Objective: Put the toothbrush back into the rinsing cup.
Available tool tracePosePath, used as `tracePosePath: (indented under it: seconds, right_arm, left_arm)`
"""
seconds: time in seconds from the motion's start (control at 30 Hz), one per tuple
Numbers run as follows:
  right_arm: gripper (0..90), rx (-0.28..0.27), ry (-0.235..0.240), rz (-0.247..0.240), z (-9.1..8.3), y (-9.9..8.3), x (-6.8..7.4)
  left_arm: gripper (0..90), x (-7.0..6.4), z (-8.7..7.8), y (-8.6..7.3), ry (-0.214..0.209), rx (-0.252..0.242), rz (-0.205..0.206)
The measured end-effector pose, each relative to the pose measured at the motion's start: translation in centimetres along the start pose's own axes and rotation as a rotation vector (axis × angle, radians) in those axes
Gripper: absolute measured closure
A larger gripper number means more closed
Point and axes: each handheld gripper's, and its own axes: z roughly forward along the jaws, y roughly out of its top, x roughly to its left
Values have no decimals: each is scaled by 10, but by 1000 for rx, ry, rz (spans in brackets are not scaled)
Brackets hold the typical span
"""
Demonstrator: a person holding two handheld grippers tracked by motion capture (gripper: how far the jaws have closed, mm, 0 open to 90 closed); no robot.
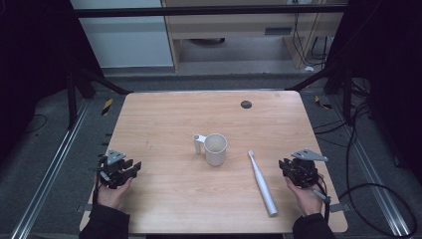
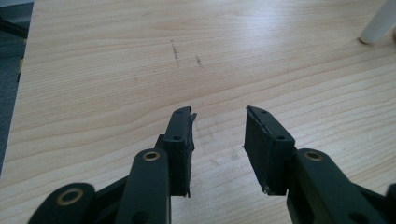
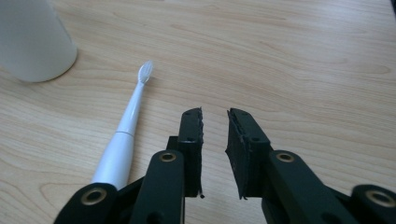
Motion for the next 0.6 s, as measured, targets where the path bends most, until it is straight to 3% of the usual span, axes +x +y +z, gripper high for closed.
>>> tracePosePath:
  seconds: [0.4,0.6]
  right_arm:
    - [834,74,37,-65,9,12,27]
    - [900,98,60,-59,16,11,31]
  left_arm:
    - [613,-2,1,0,-1,10,14]
    - [613,-2,1,0,0,12,18]
